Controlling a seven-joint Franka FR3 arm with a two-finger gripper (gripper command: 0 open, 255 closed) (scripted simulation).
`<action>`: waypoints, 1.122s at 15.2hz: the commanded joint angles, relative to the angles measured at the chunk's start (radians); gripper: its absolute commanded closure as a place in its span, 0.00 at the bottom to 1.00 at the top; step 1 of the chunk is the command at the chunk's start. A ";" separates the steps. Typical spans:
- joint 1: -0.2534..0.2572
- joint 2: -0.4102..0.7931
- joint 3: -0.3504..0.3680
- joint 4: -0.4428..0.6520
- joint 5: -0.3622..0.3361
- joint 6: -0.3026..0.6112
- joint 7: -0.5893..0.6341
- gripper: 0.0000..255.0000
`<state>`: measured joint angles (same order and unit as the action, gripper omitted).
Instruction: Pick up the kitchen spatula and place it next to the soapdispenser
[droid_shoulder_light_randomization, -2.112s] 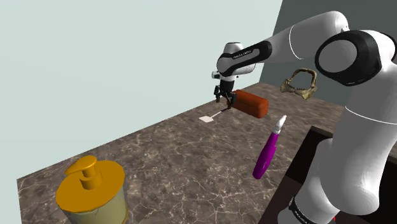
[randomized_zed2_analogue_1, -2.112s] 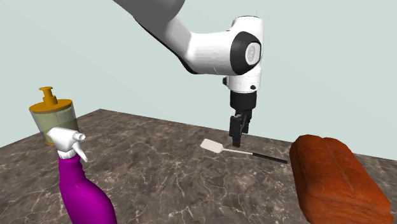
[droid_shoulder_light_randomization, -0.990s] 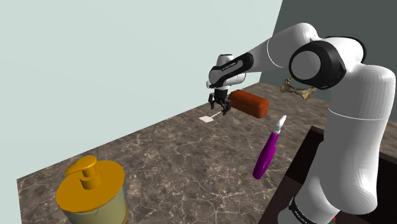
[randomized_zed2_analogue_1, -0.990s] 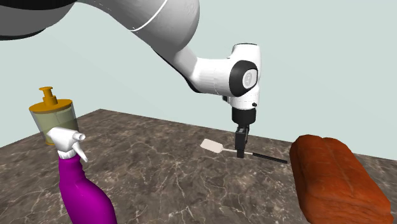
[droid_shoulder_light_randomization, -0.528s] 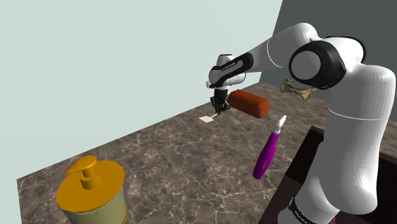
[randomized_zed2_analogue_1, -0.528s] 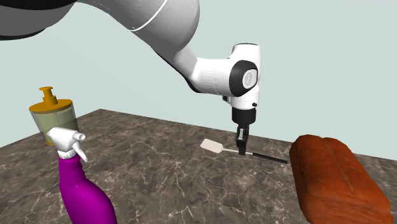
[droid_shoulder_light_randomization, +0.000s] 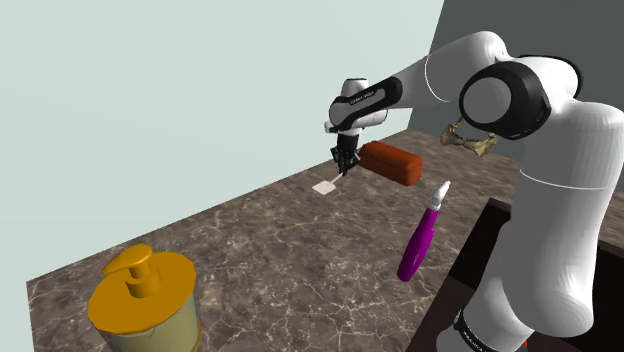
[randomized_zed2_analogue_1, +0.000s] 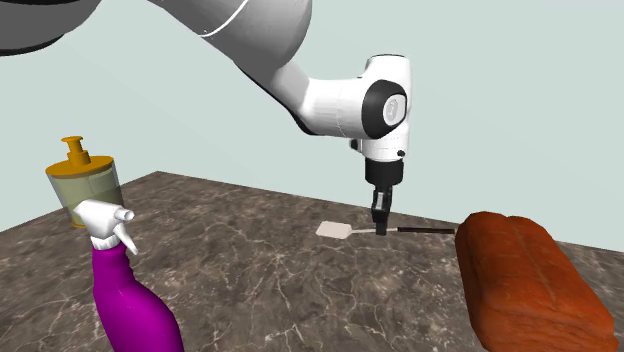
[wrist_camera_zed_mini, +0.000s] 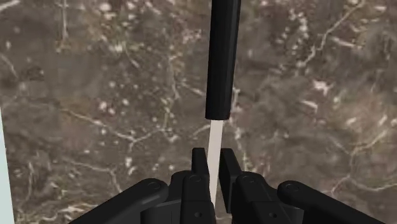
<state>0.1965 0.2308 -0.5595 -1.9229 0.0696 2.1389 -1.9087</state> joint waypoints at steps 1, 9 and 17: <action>0.002 -0.014 -0.003 0.011 -0.009 -0.023 0.003 1.00; 0.008 -0.053 -0.010 0.076 -0.034 -0.122 0.016 1.00; 0.011 -0.079 -0.013 0.156 -0.049 -0.223 0.022 1.00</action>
<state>0.2080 0.1555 -0.5717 -1.7766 0.0224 1.9287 -1.8870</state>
